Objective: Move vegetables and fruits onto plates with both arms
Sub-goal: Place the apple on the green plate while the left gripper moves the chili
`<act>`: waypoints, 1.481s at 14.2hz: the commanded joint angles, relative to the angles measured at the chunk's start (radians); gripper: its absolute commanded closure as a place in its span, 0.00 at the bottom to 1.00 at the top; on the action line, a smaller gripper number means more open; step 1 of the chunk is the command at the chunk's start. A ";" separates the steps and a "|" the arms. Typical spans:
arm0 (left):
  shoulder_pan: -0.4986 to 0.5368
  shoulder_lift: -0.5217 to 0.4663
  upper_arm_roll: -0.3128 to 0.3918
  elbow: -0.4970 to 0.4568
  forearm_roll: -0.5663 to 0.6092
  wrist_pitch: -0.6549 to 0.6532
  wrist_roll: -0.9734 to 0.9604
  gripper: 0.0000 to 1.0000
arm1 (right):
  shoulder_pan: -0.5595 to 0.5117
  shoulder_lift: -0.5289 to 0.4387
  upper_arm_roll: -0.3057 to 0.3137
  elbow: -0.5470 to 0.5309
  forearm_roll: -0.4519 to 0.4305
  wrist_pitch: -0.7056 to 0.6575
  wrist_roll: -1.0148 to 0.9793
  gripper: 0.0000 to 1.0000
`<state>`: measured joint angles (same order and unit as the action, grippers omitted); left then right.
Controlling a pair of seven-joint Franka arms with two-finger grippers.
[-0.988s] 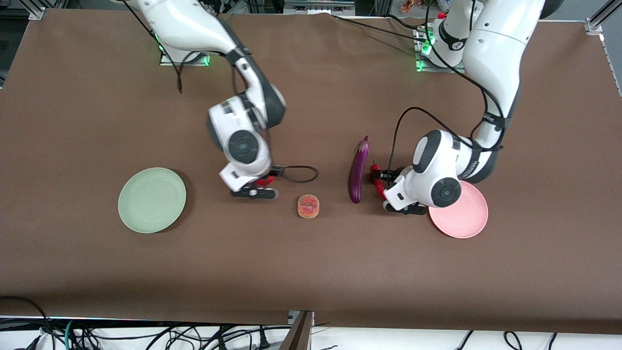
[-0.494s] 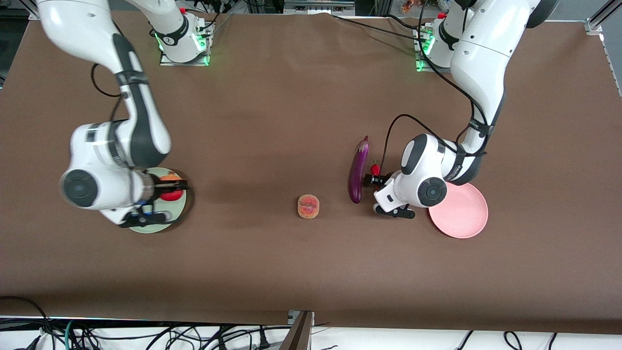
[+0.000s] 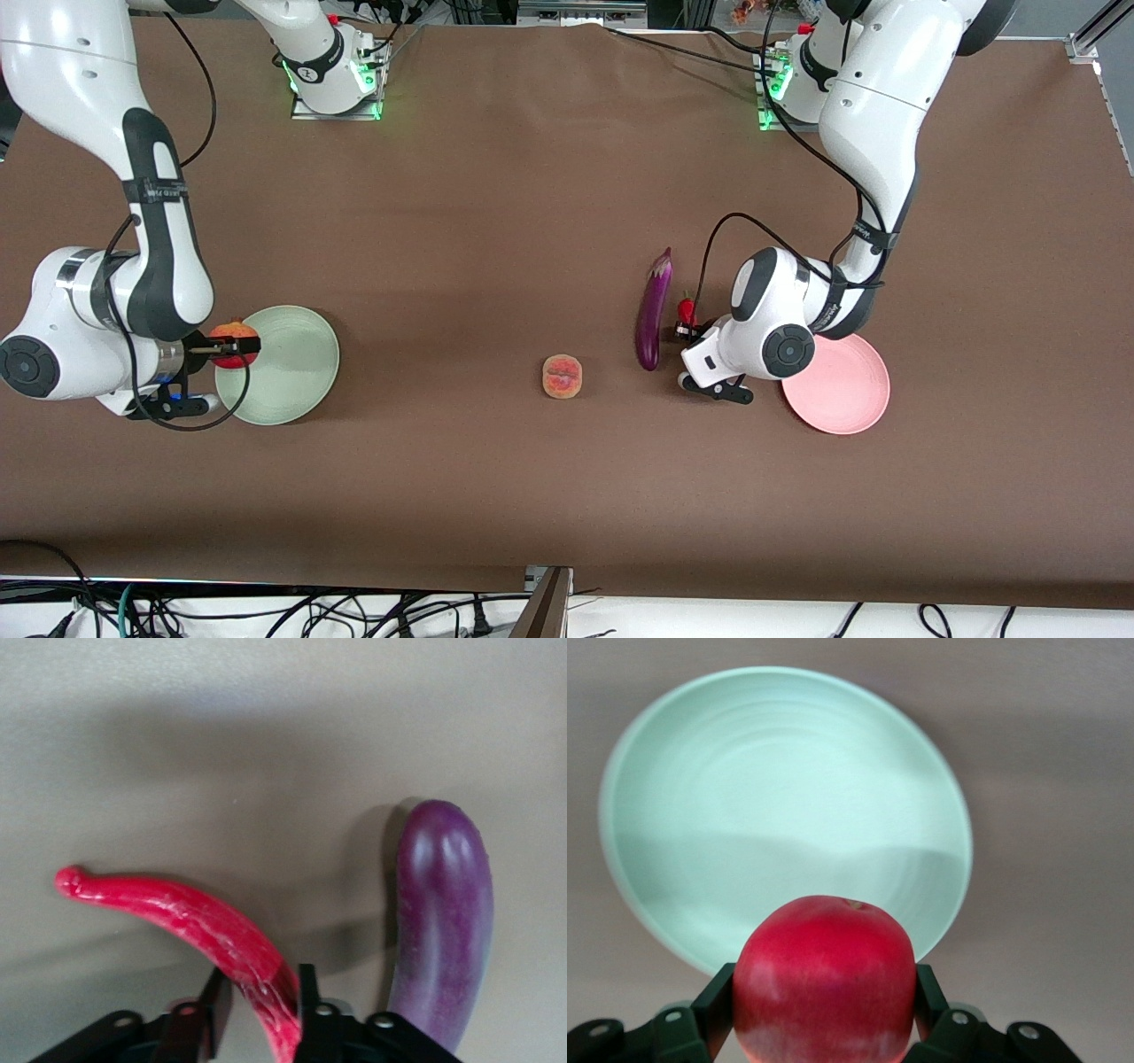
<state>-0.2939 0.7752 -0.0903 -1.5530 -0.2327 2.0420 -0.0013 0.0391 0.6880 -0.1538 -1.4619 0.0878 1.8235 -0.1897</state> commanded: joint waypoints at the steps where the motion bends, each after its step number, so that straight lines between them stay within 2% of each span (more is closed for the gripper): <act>1: -0.007 0.009 0.007 0.007 -0.004 -0.005 0.058 0.89 | -0.019 0.030 0.016 0.003 -0.008 0.054 0.006 0.53; 4: 0.012 -0.025 0.014 0.022 -0.005 -0.064 0.050 0.92 | -0.018 0.050 0.016 0.003 -0.003 0.095 0.016 0.53; 6: 0.044 -0.075 0.020 0.053 -0.007 -0.200 0.046 1.00 | -0.018 0.068 0.016 0.003 0.009 0.132 0.016 0.53; 7: 0.065 -0.088 0.021 0.079 -0.007 -0.270 0.047 1.00 | -0.018 0.074 0.017 0.002 0.013 0.144 0.016 0.53; 8: 0.096 -0.088 0.023 0.118 -0.004 -0.323 0.052 1.00 | -0.016 0.080 0.016 0.002 0.015 0.151 0.015 0.45; 9: 0.125 -0.088 0.024 0.146 0.004 -0.366 0.058 0.99 | -0.016 0.080 0.016 0.003 0.015 0.151 0.015 0.13; 10: 0.154 -0.083 0.023 0.177 0.054 -0.376 0.095 0.94 | -0.016 0.080 0.016 0.006 0.013 0.149 0.010 0.00; 12: 0.162 -0.070 0.024 0.192 0.162 -0.358 0.266 0.93 | -0.015 0.068 0.019 0.020 0.013 0.132 -0.002 0.00; 14: 0.196 -0.054 0.026 0.191 0.187 -0.316 0.364 0.92 | 0.001 0.053 0.026 0.061 0.013 0.055 0.002 0.00; 16: 0.206 -0.028 0.027 0.191 0.228 -0.240 0.528 0.90 | 0.044 0.053 0.028 0.161 0.013 -0.076 0.012 0.00; 18: 0.217 -0.019 0.029 0.188 0.234 -0.227 0.578 0.87 | 0.102 0.051 0.027 0.189 0.012 -0.110 0.088 0.00; 19: 0.222 -0.014 0.029 0.186 0.234 -0.227 0.578 0.80 | 0.128 0.050 0.028 0.189 0.013 -0.110 0.137 0.00; 20: 0.220 -0.014 0.029 0.185 0.234 -0.227 0.577 0.60 | 0.155 0.045 0.030 0.190 0.015 -0.106 0.194 0.00; 21: 0.223 -0.014 0.029 0.182 0.230 -0.229 0.561 0.18 | 0.188 0.045 0.043 0.192 0.015 -0.098 0.257 0.00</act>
<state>-0.0759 0.7566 -0.0575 -1.3870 -0.0218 1.8178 0.5459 0.1802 0.7333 -0.1196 -1.2780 0.0967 1.7345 -0.0291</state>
